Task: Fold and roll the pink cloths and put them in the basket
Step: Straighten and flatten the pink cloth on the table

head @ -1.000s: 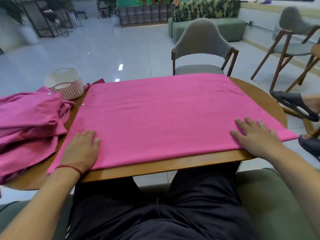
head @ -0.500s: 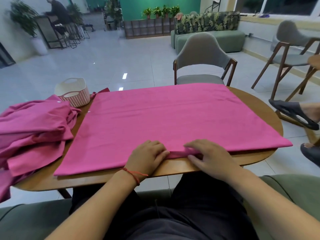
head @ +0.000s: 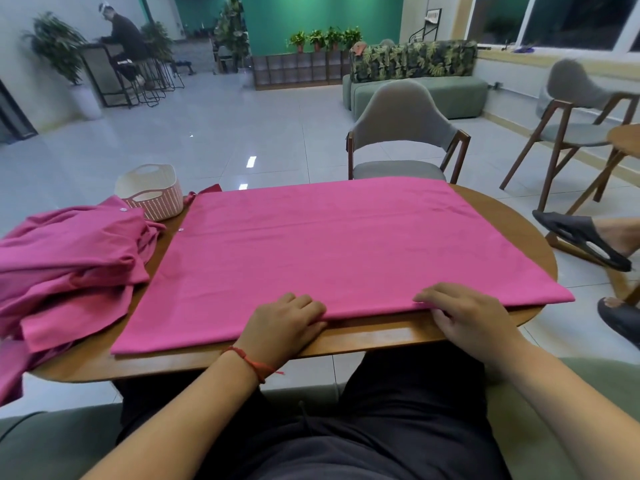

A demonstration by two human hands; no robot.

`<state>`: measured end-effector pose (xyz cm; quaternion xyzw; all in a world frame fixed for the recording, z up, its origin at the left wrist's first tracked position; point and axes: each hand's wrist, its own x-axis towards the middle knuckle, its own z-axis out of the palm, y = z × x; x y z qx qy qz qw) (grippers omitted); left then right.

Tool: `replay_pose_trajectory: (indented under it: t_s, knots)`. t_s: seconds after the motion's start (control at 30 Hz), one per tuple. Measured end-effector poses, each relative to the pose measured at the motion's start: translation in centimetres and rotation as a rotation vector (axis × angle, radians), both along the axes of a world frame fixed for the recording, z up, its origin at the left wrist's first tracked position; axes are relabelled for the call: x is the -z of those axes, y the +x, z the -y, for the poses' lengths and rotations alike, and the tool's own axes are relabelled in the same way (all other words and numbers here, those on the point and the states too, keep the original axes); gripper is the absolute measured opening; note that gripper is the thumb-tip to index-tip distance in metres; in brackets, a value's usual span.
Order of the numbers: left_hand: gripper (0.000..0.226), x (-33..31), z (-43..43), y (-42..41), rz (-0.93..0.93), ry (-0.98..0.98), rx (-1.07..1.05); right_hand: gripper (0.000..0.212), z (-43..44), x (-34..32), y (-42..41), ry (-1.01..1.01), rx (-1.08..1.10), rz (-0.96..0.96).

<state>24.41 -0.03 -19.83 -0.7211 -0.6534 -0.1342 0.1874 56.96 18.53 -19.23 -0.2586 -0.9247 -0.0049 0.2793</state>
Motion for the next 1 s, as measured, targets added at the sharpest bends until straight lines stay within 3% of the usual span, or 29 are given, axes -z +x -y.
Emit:
replay_pose_trajectory:
  t_s: [0.1,0.27,0.37,0.53,0.7,0.87,1.0]
  knots:
    - [0.026,-0.1,3.5,-3.5,0.086,-0.047,-0.113,0.049,-1.5,0.3,2.5,-0.020,0.113,-0.024]
    - [0.047,-0.4,10.5,-11.1,0.278,-0.096,-0.403,0.045,-4.3,0.5,7.0,-0.117,0.307,-0.065]
    - [0.037,-0.9,13.7,-14.4,0.397,-0.099,-0.529,0.038,-5.2,0.3,8.6,-0.208,0.414,-0.134]
    - [0.029,-1.3,16.8,-16.9,0.647,-0.001,-0.572,0.030,-6.2,-0.6,9.5,-0.336,0.405,-0.258]
    - [0.007,-1.5,16.6,-19.0,0.965,0.179,-0.638,0.040,-7.5,-1.7,9.6,-0.427,0.428,-0.312]
    - [0.014,-2.1,15.0,-19.2,1.075,0.271,-0.666,0.016,-9.0,-3.1,9.8,-0.524,0.574,-0.362]
    - [0.025,-2.1,13.9,-18.7,1.135,0.426,-0.674,0.024,-10.1,-3.7,10.9,-0.757,0.541,-0.586]
